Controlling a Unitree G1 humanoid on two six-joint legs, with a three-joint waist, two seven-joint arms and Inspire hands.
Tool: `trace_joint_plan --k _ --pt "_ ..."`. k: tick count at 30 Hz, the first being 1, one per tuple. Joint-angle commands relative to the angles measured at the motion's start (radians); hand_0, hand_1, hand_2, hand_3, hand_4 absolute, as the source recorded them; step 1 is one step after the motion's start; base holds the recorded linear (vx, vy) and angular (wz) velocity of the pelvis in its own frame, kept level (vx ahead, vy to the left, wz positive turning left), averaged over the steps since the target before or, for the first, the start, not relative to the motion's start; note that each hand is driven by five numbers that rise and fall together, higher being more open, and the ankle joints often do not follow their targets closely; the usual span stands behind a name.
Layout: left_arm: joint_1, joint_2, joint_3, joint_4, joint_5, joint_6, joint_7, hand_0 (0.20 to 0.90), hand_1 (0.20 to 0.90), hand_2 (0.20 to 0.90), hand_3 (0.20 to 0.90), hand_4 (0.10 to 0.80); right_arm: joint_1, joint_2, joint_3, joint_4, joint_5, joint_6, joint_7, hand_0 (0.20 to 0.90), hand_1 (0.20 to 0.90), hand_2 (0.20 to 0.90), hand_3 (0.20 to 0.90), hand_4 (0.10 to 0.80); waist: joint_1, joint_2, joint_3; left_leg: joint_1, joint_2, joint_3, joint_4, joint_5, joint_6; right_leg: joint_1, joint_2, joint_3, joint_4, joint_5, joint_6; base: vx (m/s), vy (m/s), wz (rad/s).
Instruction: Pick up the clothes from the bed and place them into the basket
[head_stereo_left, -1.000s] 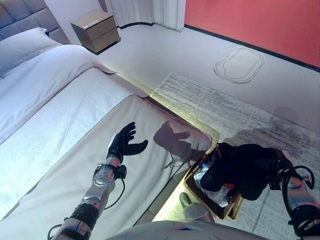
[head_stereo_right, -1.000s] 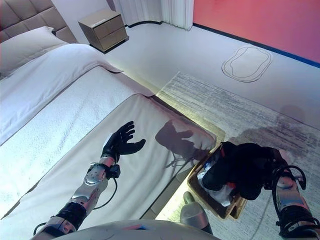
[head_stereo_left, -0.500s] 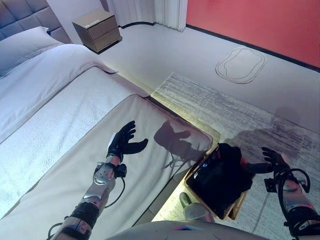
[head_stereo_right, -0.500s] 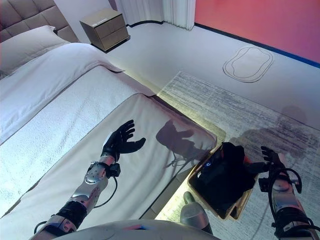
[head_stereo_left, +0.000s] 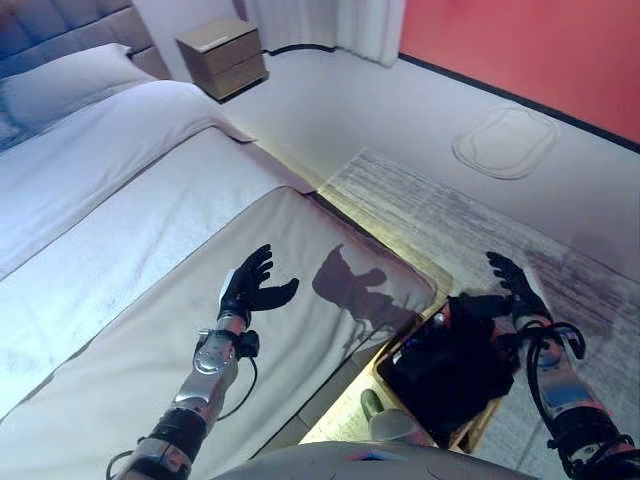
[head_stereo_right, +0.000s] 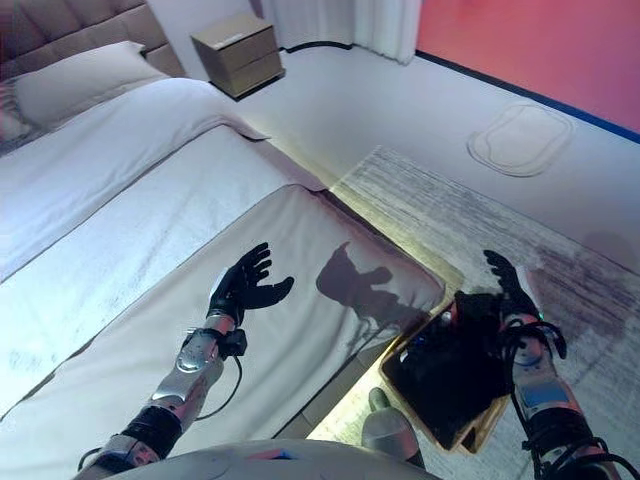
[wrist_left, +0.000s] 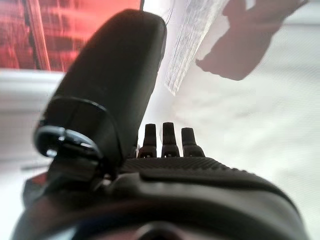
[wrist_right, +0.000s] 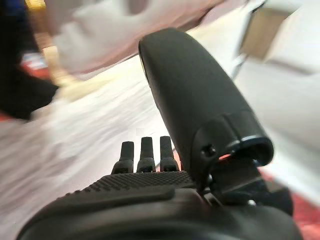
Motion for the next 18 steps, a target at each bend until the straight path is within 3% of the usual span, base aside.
trace_joint_plan --k 1,10,18 --pt "-0.026 0.031 0.029 0.018 0.063 -0.117 0.024 0.900 0.900 0.900 0.900 0.800 -0.091 0.022 0.028 -0.084 -0.095 -0.109 -0.045 0.900 0.900 0.900 0.900 0.800 0.066 -0.048 -0.042 0.025 -0.034 -0.081 0.008 -0.111 0.040 -0.026 0.000 -0.031 0.043 -0.019 -0.002 0.034 -0.036 0.40" --pt "0.024 0.012 0.039 0.048 0.071 -0.110 0.042 0.900 0.900 0.900 0.900 0.800 -0.120 0.012 0.140 -0.168 -0.238 -0.124 -0.079 0.900 0.900 0.900 0.900 0.800 0.144 -0.060 -0.051 0.002 -0.034 -0.149 0.007 -0.101 0.033 0.013 -0.029 -0.133 0.018 -0.035 -0.003 0.051 -0.022 0.39" --pt "0.060 0.017 0.063 0.034 0.072 -0.068 0.018 0.900 0.900 0.900 0.900 0.800 -0.101 0.055 0.217 -0.186 -0.194 -0.074 -0.046 0.900 0.900 0.900 0.900 0.800 0.207 -0.072 -0.055 -0.015 -0.030 -0.196 0.007 -0.089 0.029 0.043 -0.045 -0.219 0.012 -0.048 0.000 0.062 -0.002 0.24"
